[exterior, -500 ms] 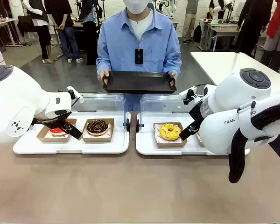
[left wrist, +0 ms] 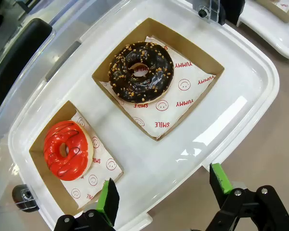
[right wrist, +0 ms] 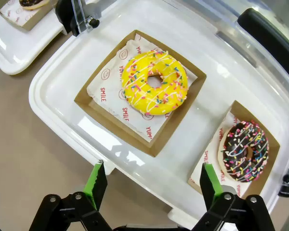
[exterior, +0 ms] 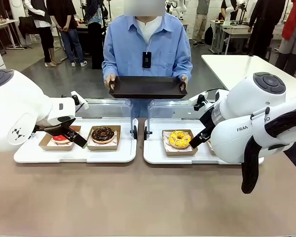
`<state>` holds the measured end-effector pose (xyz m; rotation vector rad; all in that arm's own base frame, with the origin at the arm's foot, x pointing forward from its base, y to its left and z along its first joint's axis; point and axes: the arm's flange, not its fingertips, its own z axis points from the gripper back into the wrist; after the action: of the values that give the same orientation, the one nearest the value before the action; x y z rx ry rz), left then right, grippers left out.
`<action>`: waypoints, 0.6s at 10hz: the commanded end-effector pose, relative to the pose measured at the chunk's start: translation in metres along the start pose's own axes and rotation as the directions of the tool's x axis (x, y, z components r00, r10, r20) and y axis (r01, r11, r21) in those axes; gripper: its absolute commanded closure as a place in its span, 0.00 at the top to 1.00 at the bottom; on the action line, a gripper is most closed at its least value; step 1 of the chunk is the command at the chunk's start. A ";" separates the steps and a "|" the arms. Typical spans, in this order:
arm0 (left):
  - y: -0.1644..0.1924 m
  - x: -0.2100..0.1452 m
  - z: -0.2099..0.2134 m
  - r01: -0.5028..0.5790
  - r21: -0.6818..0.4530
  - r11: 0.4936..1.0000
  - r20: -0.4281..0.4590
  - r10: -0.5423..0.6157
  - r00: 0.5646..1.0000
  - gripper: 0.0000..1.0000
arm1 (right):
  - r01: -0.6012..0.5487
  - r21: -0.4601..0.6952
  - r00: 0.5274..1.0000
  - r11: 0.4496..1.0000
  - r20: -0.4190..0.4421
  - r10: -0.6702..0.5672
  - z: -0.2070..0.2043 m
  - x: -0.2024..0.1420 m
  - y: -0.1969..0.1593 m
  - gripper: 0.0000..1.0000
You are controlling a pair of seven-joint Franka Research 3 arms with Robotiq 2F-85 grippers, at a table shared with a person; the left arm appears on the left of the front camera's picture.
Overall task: Provide the desired donut to the person.
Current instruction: Pick up and lift the Paper togo box containing the Donut pointed at by the person.
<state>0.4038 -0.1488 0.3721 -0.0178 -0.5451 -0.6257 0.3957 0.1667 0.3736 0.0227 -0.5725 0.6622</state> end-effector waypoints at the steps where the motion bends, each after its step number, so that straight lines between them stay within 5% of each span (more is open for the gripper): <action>1: 0.000 0.000 0.000 0.000 0.000 1.000 0.000 0.000 1.000 1.00 | 0.000 0.000 1.000 1.000 0.000 0.000 0.000 0.000 0.000 1.00; 6: 0.000 0.000 0.000 0.000 0.000 1.000 0.000 0.000 1.000 1.00 | 0.000 0.000 1.000 1.000 0.000 0.000 0.000 0.000 0.000 1.00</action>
<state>0.4038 -0.1488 0.3721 -0.0178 -0.5451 -0.6257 0.3957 0.1667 0.3736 0.0227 -0.5725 0.6621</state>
